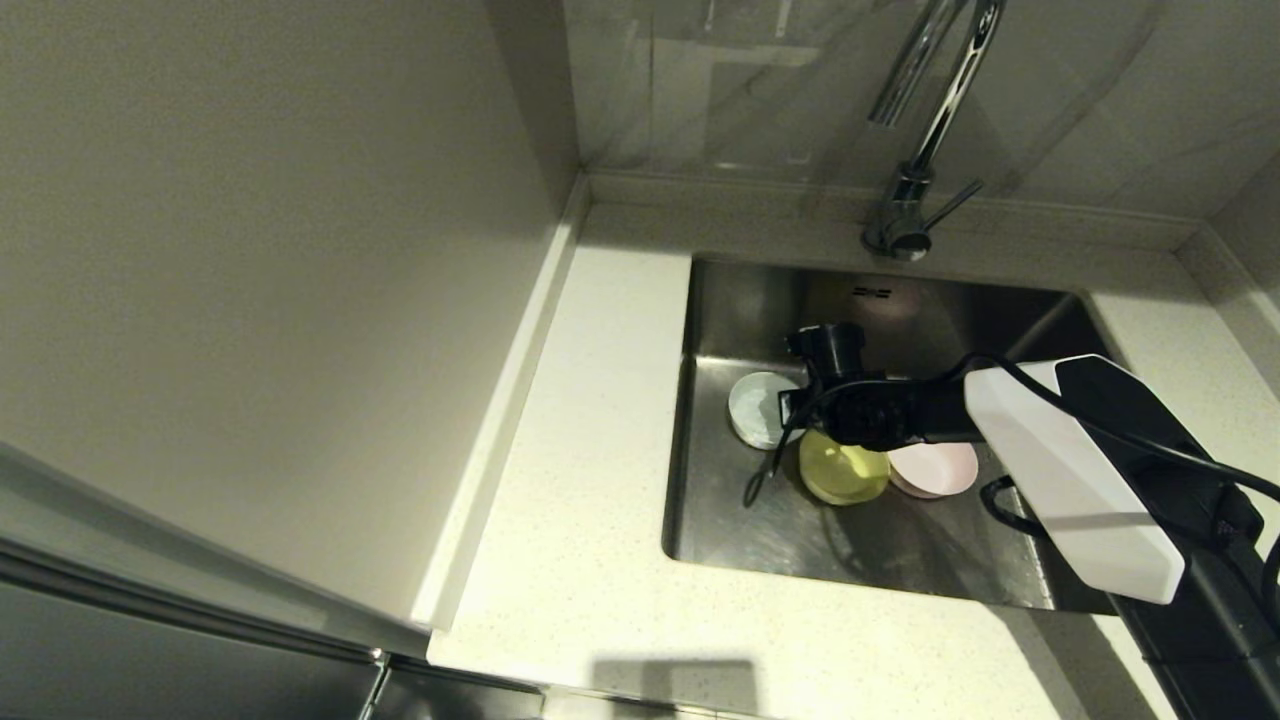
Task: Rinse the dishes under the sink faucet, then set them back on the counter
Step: Put a bowl back to the table from the sink
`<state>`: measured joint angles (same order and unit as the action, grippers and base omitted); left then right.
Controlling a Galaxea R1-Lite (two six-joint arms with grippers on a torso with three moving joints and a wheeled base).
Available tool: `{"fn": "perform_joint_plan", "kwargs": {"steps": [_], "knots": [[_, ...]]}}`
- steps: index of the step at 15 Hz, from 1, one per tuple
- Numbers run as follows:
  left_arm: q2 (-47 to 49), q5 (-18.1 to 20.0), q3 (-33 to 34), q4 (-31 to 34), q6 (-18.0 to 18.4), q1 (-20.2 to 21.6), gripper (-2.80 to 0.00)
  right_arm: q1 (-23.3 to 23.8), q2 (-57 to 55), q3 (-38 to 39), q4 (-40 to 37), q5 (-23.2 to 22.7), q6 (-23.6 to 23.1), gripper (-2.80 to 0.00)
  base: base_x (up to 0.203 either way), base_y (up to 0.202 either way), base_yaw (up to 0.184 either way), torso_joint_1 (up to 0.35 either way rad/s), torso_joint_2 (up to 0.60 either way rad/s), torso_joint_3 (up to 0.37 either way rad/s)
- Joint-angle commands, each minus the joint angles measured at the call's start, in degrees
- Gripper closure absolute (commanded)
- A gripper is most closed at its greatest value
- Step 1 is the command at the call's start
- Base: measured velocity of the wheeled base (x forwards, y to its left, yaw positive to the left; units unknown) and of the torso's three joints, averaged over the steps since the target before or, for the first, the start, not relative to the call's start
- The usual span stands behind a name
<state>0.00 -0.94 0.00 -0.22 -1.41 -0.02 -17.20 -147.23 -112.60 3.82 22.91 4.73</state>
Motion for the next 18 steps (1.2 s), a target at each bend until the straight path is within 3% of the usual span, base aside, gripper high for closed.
{"fn": "perform_joint_plan", "kwargs": {"steps": [1,7,9,12,14,15,18], "knots": [[-0.09,-0.03,0.0,-0.04,0.0,0.02,0.0,0.34,0.93,-0.17,-0.04,0.12,0.02,0.0,0.0,0.0,0.0,0.0,0.0,0.0],[-0.09,-0.03,0.0,-0.04,0.0,0.02,0.0,3.13,4.5,-0.52,-1.73,-0.04,-0.07,0.0,0.0,0.0,0.0,0.0,0.0,0.0],[-0.09,-0.03,0.0,-0.04,0.0,0.02,0.0,3.79,6.93,-0.47,-6.55,-1.69,-0.14,0.0,0.0,0.0,0.0,0.0,0.0,0.0],[-0.09,-0.03,0.0,-0.04,0.0,0.02,0.0,4.1,11.89,-0.88,-21.36,-7.35,-1.38,0.0,0.0,0.0,0.0,0.0,0.0,0.0],[-0.09,-0.03,0.0,-0.04,0.0,0.02,0.0,3.31,11.91,-0.96,-22.89,-8.4,-1.71,0.0,0.0,0.0,0.0,0.0,0.0,0.0],[-0.09,-0.03,0.0,-0.04,0.0,0.02,0.0,3.22,11.71,-1.05,-22.9,-8.4,-1.74,-2.8,0.0,0.0,0.0,0.0,0.0,0.0],[-0.09,-0.03,0.0,-0.04,0.0,0.02,0.0,2.71,10.36,-1.05,-20.77,-8.7,-1.43,-2.8,0.0,0.0,0.0,0.0,0.0,0.0]]}}
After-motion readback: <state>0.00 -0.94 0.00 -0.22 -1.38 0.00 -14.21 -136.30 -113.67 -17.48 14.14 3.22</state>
